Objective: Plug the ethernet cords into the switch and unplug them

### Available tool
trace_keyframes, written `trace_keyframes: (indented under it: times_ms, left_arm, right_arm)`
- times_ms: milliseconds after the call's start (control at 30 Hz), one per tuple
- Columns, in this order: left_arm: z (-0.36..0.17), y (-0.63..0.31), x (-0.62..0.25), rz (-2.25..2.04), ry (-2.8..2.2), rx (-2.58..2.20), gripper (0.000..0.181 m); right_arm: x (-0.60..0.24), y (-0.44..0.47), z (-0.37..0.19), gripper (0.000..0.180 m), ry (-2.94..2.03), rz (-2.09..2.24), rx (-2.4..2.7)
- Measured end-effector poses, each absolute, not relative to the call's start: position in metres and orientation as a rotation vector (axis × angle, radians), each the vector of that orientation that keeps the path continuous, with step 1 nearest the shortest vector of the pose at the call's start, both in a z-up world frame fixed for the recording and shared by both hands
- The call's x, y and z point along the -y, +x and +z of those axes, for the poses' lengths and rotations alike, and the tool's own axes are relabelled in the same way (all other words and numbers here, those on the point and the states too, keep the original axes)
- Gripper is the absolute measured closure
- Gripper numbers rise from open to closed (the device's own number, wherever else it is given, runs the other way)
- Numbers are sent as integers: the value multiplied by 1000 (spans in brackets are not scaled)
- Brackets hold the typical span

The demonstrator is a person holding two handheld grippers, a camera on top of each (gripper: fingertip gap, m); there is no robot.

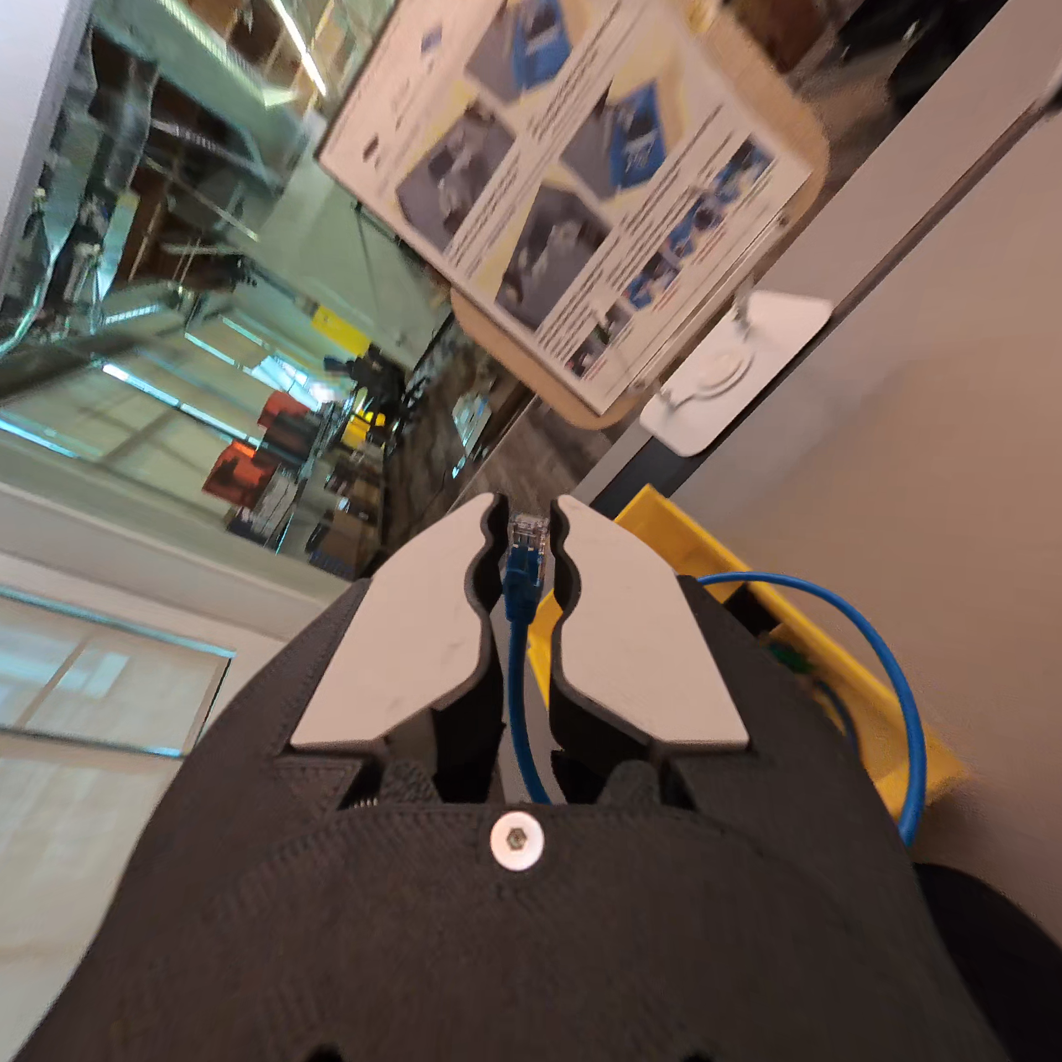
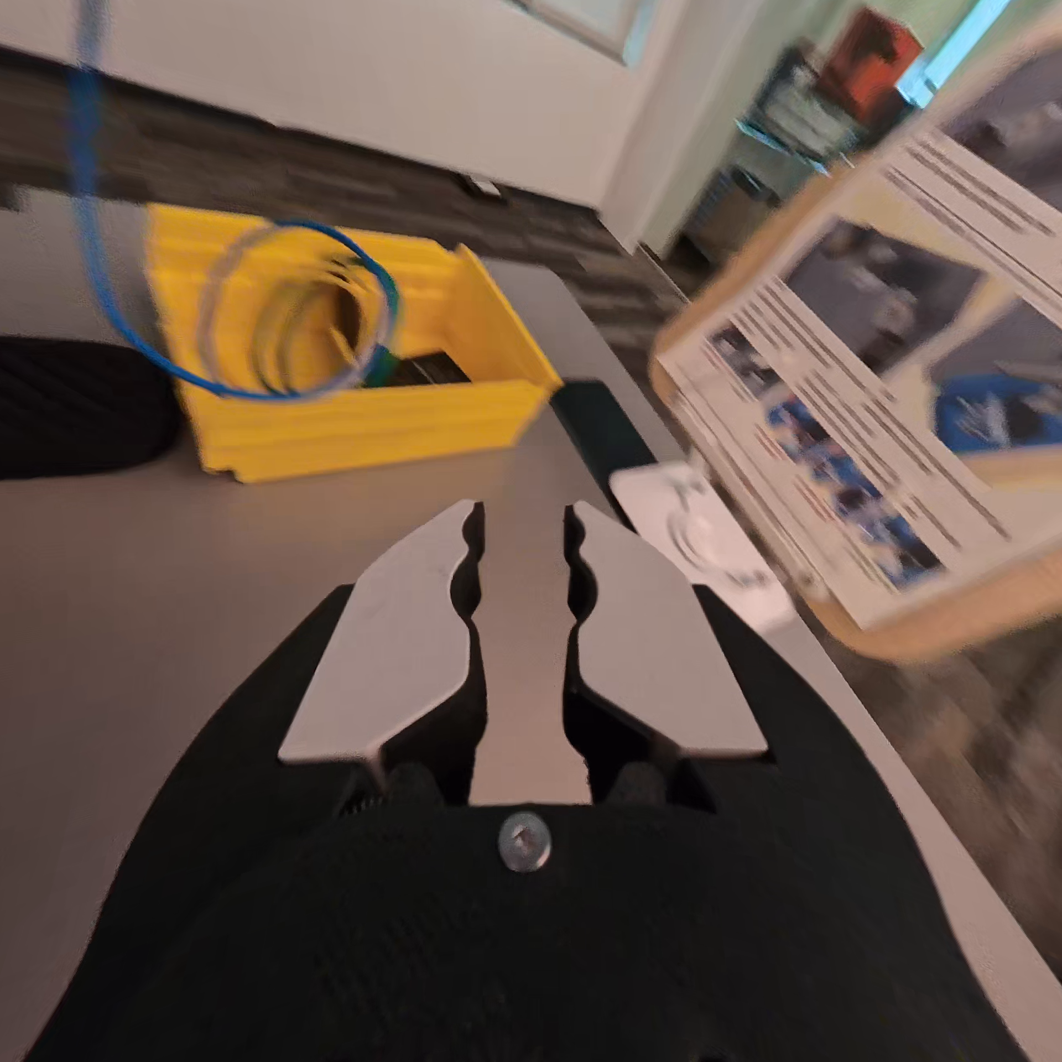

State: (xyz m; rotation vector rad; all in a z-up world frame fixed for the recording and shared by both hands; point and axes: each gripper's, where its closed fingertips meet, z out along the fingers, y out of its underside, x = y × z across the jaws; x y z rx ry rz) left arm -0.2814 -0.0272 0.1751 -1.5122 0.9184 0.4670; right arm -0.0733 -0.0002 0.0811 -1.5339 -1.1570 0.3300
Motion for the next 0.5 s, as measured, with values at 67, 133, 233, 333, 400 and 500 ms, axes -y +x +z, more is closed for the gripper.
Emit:
trace_keyframes:
  times_ms: [67,133,233,333,400,500]
  left_arm:
    - [177,-266,39,419,-1491,-939,167]
    - [176,-259,45,425,-1490,-956,168]
    - [175,-254,52,452,-1478,-971,167]
    - [177,-244,61,413,-1451,-989,167]
    - [181,-231,69,373,-1408,-1012,167]
    - [179,-207,83,265,-1360,-1085,167]
  right_arm:
    - [25,-112,78,143,-1390,504,1264]
    - [41,-145,65,140,-1327,639,1294]
    - [28,-179,32,115,-1500,806,1161]
    - [18,-201,0,113,-1671,1067,1001]
    - [19,-212,-6,134,-1716,1310,897]
    - [5,-218,-4,152,-1724,1466,781]
